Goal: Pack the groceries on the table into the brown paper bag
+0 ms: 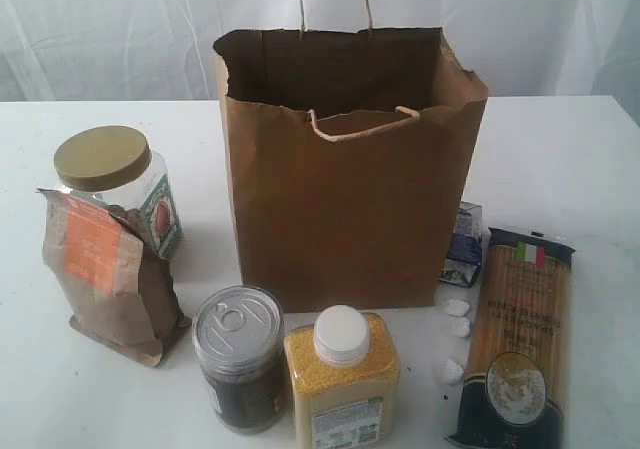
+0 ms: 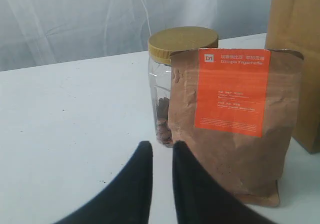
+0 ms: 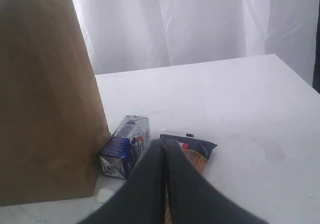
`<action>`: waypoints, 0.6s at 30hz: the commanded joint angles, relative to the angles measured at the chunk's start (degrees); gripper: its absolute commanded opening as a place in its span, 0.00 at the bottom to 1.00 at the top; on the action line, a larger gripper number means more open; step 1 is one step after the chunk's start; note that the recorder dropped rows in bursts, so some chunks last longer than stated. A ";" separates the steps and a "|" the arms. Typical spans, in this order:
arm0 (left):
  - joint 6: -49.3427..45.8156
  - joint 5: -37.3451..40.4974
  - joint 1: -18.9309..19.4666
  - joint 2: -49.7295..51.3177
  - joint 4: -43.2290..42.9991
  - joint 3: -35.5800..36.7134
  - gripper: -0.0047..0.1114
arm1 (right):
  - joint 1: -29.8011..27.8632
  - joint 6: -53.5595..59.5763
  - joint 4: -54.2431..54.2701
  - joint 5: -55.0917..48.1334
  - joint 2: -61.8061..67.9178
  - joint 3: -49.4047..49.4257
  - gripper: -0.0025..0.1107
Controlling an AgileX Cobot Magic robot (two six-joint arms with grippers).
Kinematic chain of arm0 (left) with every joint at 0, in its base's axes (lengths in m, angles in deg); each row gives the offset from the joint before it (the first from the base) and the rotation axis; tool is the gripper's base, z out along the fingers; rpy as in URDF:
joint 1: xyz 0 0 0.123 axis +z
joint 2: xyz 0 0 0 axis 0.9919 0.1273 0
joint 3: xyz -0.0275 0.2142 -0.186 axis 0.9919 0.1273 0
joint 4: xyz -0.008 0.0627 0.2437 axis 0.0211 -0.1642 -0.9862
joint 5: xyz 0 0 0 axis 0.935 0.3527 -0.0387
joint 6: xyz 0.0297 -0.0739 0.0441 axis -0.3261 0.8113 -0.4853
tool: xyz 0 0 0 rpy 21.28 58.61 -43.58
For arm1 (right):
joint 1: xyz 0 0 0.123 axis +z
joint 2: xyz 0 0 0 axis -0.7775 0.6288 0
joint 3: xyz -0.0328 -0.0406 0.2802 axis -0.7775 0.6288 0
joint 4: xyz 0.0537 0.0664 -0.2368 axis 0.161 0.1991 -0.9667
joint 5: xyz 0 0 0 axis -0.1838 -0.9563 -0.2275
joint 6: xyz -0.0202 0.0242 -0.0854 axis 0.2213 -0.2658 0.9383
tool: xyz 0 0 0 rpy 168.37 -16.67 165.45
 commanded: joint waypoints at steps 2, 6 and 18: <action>0.31 0.00 0.27 -0.29 0.22 0.21 0.22 | -0.12 -0.11 -0.34 0.49 -0.38 0.06 0.02; 0.31 0.00 0.27 -0.29 0.22 0.21 0.22 | -0.12 -0.11 -0.34 0.49 -0.38 0.06 0.02; 0.31 0.00 0.27 -0.29 0.22 0.21 0.22 | -0.12 -1.43 -0.34 0.49 -0.38 0.06 0.02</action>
